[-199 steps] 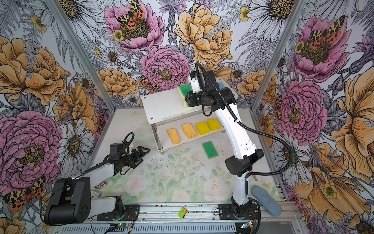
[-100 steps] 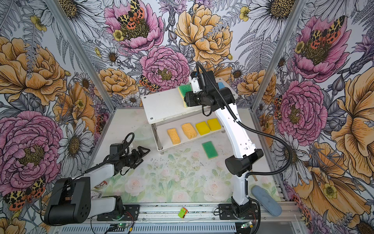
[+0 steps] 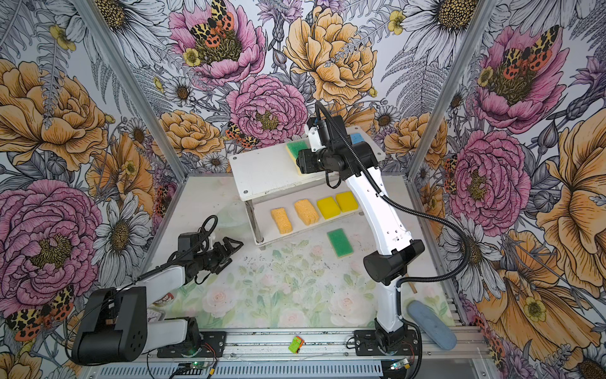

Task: Place and organize the cleaning sponges onto the shelf
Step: 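Lower the green sponge onto the top board beside the blue sponges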

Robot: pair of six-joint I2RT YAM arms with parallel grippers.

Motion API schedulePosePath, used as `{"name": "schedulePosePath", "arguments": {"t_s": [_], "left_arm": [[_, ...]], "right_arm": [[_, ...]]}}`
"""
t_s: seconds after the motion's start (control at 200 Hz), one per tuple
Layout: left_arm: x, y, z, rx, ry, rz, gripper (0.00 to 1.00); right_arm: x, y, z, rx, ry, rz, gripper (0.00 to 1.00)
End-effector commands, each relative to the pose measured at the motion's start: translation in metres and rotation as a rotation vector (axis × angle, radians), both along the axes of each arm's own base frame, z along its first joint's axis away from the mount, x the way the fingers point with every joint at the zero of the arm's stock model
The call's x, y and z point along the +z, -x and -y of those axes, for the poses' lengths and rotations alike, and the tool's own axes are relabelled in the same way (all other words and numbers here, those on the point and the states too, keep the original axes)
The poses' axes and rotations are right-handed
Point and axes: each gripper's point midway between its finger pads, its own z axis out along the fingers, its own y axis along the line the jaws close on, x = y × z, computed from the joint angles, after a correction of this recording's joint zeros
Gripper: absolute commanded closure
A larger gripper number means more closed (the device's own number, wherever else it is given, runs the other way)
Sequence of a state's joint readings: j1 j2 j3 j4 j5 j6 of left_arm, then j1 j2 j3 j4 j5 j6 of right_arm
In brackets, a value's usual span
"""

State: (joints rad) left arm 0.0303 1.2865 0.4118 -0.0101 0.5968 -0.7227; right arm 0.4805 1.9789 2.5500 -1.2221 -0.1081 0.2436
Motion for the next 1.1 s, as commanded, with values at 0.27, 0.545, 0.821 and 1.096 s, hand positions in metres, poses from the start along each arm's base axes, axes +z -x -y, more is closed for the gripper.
{"name": "schedulePosePath", "arguments": {"t_s": [0.27, 0.545, 0.821, 1.096], "left_arm": [[0.005, -0.001, -0.001, -0.010, 0.000, 0.039, 0.01], [0.006, -0.002, 0.000, -0.009, 0.008, 0.043, 0.01], [0.007, -0.002, 0.000, -0.008, 0.010, 0.045, 0.01], [0.006, -0.001, 0.000, -0.009, 0.010, 0.041, 0.01]], "right_arm": [[-0.016, -0.005, -0.010, 0.001, 0.025, -0.026, 0.36], [-0.009, -0.004, -0.007, -0.013, 0.026, -0.005, 0.29], [-0.002, -0.006, -0.006, -0.028, 0.011, 0.014, 0.26], [0.009, 0.001, -0.010, 0.005, -0.023, 0.028, 0.21]]}}
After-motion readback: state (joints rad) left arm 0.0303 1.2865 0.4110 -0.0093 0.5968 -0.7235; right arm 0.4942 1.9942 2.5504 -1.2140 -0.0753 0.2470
